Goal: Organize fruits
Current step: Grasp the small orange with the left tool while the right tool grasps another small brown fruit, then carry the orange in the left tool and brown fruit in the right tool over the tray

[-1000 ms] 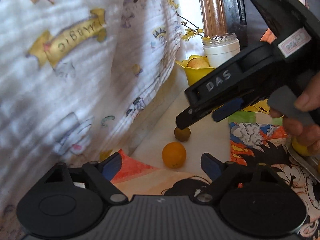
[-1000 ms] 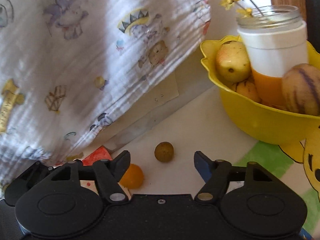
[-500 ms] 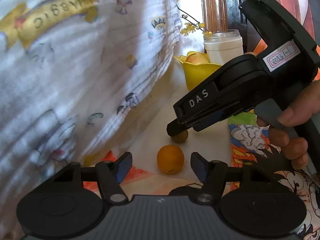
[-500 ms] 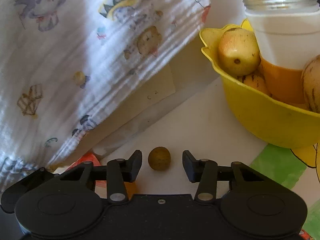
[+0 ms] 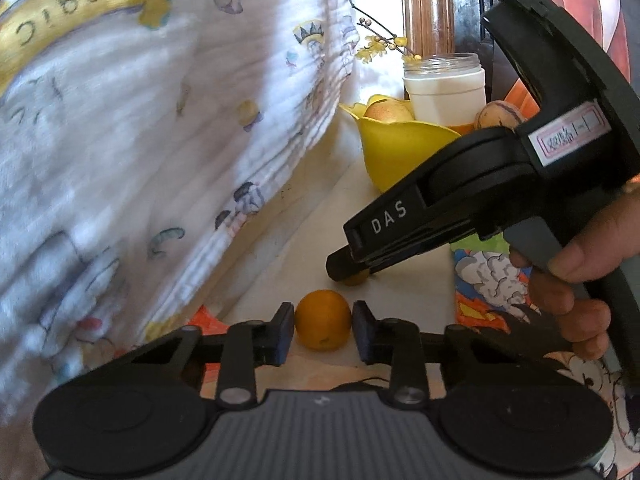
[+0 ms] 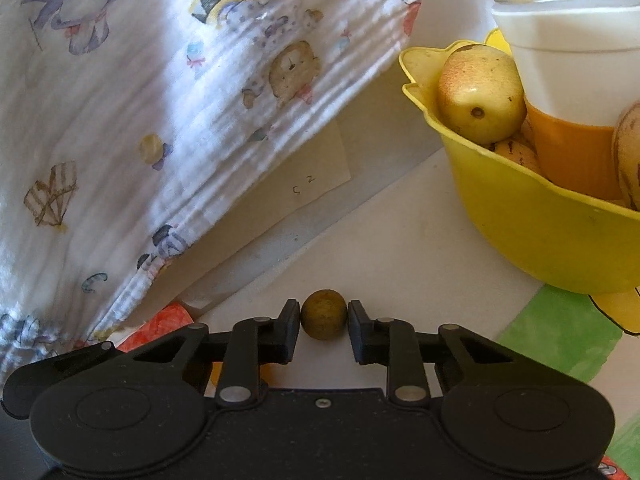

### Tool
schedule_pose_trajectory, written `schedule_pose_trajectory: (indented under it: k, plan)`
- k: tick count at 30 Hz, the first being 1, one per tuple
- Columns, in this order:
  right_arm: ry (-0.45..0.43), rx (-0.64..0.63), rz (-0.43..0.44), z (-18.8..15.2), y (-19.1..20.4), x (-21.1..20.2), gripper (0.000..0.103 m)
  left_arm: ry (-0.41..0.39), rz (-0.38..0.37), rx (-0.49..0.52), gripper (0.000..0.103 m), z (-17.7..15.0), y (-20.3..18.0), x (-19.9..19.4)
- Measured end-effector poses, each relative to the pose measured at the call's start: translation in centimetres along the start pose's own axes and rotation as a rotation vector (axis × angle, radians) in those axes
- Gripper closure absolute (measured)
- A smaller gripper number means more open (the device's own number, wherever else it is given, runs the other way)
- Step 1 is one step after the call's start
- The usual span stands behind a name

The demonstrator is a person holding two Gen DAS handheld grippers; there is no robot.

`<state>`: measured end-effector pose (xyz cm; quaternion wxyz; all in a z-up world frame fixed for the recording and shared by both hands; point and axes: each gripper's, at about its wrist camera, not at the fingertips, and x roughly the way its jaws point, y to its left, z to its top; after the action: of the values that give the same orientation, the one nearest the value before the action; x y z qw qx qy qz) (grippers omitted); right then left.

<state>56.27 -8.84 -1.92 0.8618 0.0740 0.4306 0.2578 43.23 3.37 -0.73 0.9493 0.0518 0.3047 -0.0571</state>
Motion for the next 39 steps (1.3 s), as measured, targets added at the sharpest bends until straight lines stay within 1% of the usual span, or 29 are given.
schedule_pose_trajectory:
  k: [5, 10, 14, 18, 25, 28, 35, 39]
  plan:
    - [-0.005, 0.017, 0.004, -0.3, -0.5, -0.3, 0.075, 0.006, -0.004, -0.016, 0.07, 0.3, 0.1, 0.3]
    - [-0.002, 0.035, 0.008, -0.4, -0.6, -0.7, 0.075, 0.014, -0.013, -0.042, 0.07, -0.1, 0.5, -0.5]
    - [-0.009, 0.042, 0.006, -0.4, -0.5, -1.7, 0.075, 0.006, -0.013, -0.046, 0.07, 0.3, 0.5, -1.1]
    - [-0.015, 0.041, 0.005, -0.4, -0.2, -3.3, 0.075, -0.006, -0.006, -0.052, 0.07, 0.5, 0.4, -2.4]
    - [-0.041, 0.033, 0.01, -0.8, 0.3, -7.2, 0.075, -0.032, 0.008, -0.052, 0.07, 1.0, -0.2, -5.1]
    - [-0.055, 0.006, 0.008, -1.2, 0.7, -9.0, 0.075, -0.048, 0.007, -0.053, 0.07, 1.1, -0.5, -6.5]
    - [-0.09, -0.041, 0.012, -3.2, 1.5, -14.3, 0.075, -0.072, -0.005, -0.077, 0.07, 1.7, -1.7, -9.7]
    - [-0.114, -0.039, 0.027, -4.4, 1.6, -17.2, 0.075, -0.077, -0.007, -0.083, 0.07, 1.6, -2.7, -11.7]
